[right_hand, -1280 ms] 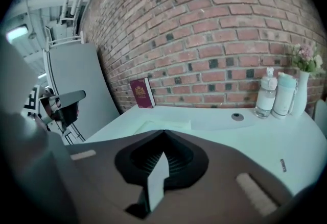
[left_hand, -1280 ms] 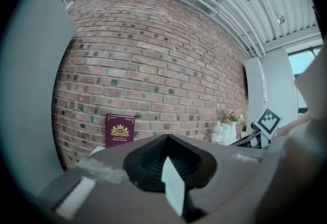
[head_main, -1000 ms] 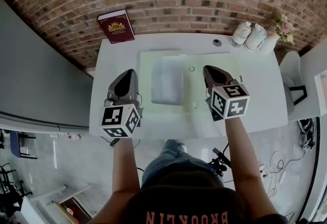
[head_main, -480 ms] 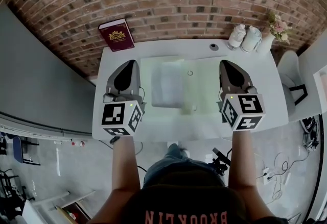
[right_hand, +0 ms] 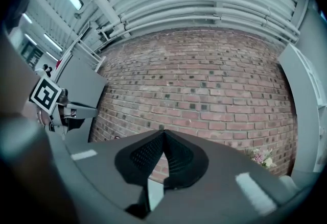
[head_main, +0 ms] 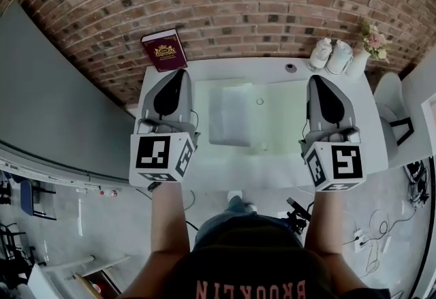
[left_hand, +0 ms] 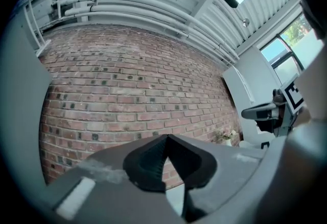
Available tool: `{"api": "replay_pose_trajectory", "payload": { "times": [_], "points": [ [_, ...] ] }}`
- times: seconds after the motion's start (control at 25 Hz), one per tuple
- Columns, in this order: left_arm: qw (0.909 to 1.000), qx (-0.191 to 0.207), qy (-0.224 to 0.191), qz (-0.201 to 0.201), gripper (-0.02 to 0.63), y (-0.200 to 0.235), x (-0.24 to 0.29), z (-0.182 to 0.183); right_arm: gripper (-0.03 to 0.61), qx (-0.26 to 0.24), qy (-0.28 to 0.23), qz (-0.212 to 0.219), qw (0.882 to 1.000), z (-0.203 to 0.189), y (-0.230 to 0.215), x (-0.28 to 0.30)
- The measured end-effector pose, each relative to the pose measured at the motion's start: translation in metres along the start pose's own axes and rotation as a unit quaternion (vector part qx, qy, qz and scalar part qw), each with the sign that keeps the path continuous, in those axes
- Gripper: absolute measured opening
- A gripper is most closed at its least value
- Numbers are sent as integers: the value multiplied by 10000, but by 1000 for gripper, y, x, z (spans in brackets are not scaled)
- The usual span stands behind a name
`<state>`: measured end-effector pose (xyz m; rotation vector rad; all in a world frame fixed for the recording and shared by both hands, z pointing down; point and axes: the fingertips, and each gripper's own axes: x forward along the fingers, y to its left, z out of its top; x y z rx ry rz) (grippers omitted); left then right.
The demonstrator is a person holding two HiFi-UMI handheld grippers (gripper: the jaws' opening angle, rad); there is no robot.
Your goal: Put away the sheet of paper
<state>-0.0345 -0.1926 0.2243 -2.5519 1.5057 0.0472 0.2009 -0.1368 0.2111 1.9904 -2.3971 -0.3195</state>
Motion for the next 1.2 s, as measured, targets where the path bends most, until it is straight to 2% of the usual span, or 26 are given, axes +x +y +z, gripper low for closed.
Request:
{"api": "replay_pose_trajectory", "payload": {
  "times": [0.24, 0.76, 1.2],
  "points": [
    [10000, 29, -86, -8, -5, 0, -4, 11, 0, -157, -256, 7, 9995, 19, 6, -4],
    [9999, -108, -49, -55, -5, -8, -13, 11, 0, -192, -274, -82, 9994, 23, 1, -18],
    [9999, -63, -32, -148, -5, -19, -15, 12, 2, -196, -242, -109, 9995, 22, 0, -30]
  ]
}}
